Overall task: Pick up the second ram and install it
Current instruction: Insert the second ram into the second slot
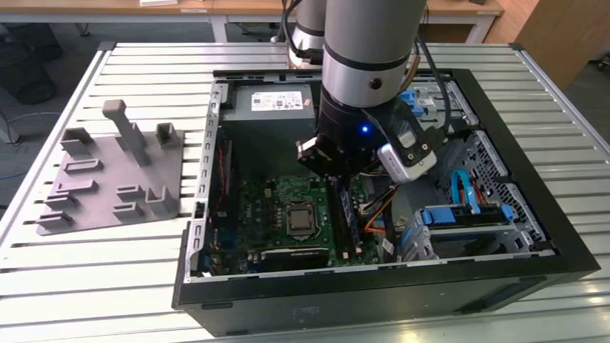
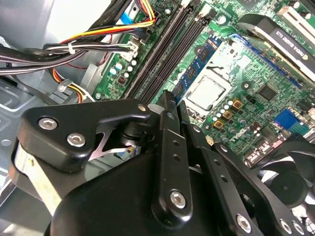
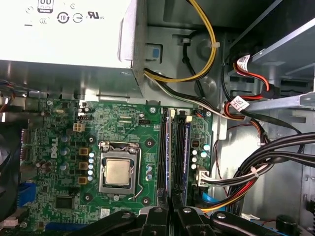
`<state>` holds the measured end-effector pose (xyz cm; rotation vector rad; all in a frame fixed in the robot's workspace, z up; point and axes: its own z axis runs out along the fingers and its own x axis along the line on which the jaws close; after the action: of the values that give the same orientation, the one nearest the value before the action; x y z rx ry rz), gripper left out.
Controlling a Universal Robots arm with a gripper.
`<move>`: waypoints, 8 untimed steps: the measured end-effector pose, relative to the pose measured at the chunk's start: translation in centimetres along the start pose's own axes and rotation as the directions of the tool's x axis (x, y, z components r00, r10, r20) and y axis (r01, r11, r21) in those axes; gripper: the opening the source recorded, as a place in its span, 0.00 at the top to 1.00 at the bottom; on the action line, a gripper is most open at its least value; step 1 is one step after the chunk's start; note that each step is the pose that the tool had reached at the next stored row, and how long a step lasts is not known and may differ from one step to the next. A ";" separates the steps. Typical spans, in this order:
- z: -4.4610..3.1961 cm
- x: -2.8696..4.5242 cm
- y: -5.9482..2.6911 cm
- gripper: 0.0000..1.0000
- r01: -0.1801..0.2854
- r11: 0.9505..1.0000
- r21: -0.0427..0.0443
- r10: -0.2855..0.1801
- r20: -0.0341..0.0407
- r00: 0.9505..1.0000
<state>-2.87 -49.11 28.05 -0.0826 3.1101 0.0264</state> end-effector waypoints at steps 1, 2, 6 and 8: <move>0.03 0.00 0.00 0.86 0.000 1.000 0.000 0.000 0.000 1.000; 0.07 0.00 0.00 0.86 0.000 1.000 0.000 0.000 0.000 1.000; 0.23 0.01 0.00 0.86 0.000 1.000 0.000 0.000 0.000 1.000; 0.28 0.01 -0.01 0.86 0.000 1.000 0.000 0.000 0.000 1.000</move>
<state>-2.87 -49.11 27.77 -0.0827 3.1101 0.0262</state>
